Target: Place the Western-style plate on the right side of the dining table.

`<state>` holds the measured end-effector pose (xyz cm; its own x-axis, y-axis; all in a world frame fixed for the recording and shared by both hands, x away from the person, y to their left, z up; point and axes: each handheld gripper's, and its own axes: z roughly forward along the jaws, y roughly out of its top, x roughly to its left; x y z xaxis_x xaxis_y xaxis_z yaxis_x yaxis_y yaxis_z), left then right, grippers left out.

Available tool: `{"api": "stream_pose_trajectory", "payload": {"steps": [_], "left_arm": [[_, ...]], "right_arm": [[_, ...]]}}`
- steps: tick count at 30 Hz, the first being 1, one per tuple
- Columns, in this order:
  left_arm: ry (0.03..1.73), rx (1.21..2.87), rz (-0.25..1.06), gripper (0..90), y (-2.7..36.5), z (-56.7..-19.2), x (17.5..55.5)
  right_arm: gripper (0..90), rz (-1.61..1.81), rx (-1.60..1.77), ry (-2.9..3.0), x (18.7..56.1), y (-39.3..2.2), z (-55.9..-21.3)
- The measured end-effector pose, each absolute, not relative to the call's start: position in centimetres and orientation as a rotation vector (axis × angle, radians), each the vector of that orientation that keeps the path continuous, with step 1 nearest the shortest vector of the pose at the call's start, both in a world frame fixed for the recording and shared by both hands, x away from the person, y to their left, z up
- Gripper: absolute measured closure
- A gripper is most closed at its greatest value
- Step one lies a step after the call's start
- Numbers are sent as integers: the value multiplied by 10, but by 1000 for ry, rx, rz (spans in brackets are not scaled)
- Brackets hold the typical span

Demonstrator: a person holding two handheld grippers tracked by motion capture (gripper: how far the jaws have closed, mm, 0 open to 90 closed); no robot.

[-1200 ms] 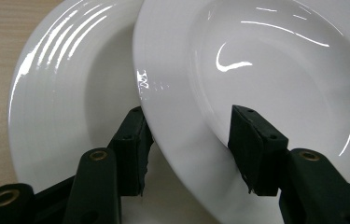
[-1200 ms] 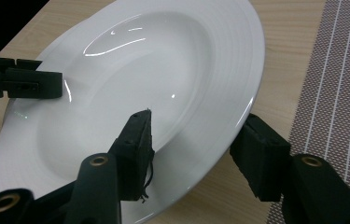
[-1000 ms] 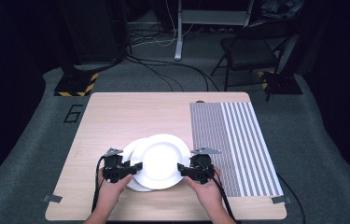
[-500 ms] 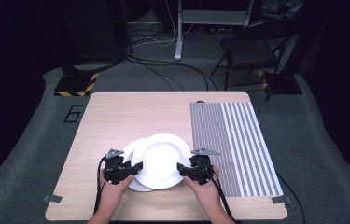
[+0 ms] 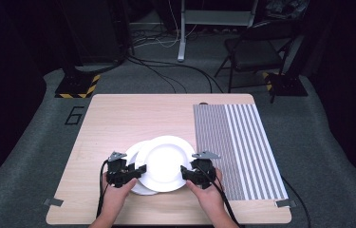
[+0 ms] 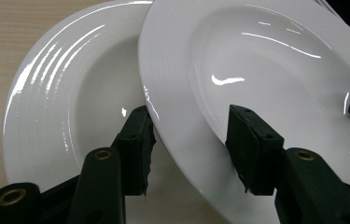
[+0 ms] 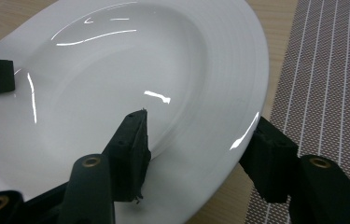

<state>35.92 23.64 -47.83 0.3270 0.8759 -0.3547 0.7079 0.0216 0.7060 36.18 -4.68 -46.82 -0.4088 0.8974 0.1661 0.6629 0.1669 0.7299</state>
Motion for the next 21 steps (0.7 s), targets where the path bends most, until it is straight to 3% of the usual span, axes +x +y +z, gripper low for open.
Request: {"api": "stream_pose_trajectory", "payload": {"steps": [21], "left_arm": [[1424,1711,262,521,236,-475,357]], "right_arm": [[412,1057,1486,2140,360,-43,-468]]}}
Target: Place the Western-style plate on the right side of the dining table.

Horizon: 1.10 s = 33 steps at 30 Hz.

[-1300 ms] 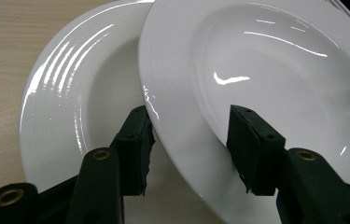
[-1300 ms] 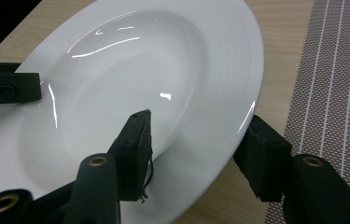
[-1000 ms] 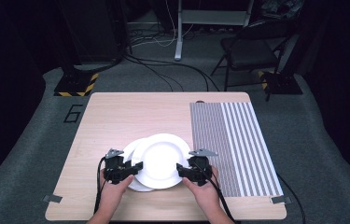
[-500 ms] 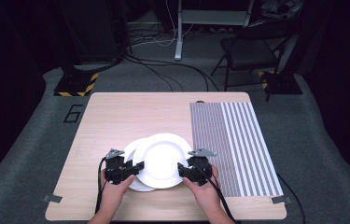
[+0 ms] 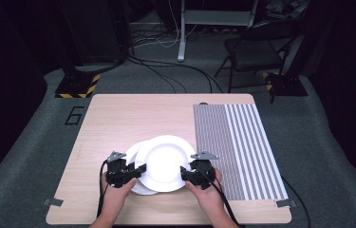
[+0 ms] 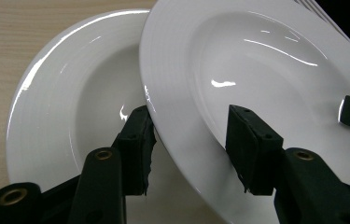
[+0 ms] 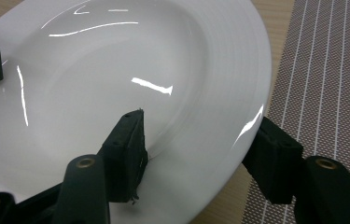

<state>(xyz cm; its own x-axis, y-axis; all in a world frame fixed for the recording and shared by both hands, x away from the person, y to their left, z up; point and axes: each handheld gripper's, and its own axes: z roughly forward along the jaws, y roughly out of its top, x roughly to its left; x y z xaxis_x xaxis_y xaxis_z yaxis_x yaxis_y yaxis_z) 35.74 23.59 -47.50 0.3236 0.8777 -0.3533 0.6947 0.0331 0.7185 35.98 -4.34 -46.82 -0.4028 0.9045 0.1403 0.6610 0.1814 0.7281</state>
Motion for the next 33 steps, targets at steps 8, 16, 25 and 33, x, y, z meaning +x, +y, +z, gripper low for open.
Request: {"api": "stream_pose_trajectory", "payload": {"steps": [8,16,25,33], "left_arm": [[1412,1725,294,521,235,-473,357],[1411,1715,296,521,236,-472,357],[1401,1714,308,521,235,-469,356],[1388,1724,308,521,233,-467,358]], "right_arm": [[412,1066,1491,2132,359,-43,-467],[412,1073,1490,2134,359,-43,-466],[411,1076,1478,2132,357,-44,-462],[410,1069,1479,2130,357,-46,-462]]}}
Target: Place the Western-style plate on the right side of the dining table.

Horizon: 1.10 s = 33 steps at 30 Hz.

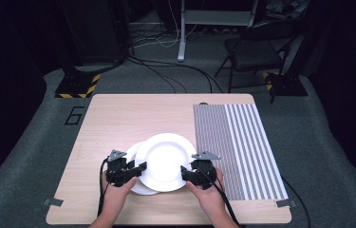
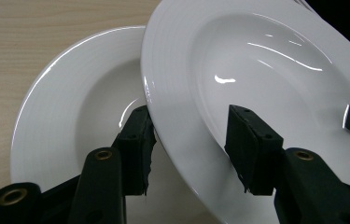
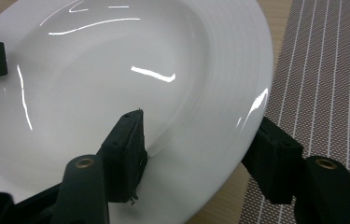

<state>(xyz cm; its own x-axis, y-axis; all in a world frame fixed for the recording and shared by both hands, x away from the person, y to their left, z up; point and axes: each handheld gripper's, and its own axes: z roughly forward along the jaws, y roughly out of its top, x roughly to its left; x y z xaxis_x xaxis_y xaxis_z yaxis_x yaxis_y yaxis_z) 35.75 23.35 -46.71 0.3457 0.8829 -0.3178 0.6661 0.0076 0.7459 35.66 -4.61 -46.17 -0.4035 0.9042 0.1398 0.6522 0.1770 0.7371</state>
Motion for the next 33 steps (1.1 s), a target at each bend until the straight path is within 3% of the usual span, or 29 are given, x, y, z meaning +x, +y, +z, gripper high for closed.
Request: {"api": "stream_pose_trajectory", "payload": {"steps": [33], "left_arm": [[1276,1786,265,521,196,-462,372]], "right_arm": [[412,1043,1570,2012,342,-80,-456]]}}
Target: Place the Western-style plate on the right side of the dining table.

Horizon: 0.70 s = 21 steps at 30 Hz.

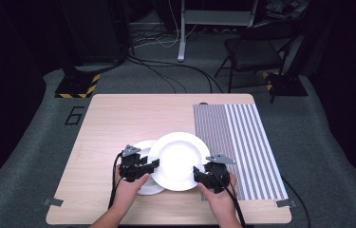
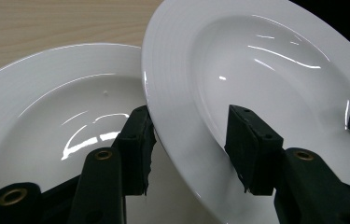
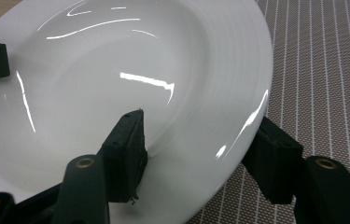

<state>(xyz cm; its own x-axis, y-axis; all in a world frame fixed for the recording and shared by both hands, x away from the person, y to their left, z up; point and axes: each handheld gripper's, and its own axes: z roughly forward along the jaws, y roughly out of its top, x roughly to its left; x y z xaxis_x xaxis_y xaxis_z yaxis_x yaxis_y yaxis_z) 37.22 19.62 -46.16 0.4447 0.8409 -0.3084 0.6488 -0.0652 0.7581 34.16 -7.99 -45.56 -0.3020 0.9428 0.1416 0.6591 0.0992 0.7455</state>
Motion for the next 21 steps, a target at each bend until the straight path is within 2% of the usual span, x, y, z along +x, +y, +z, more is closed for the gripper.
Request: {"api": "stream_pose_trajectory", "payload": {"steps": [21], "left_arm": [[1187,1818,212,524,168,-456,380]], "right_arm": [[413,1017,1646,1907,323,-105,-448]]}}
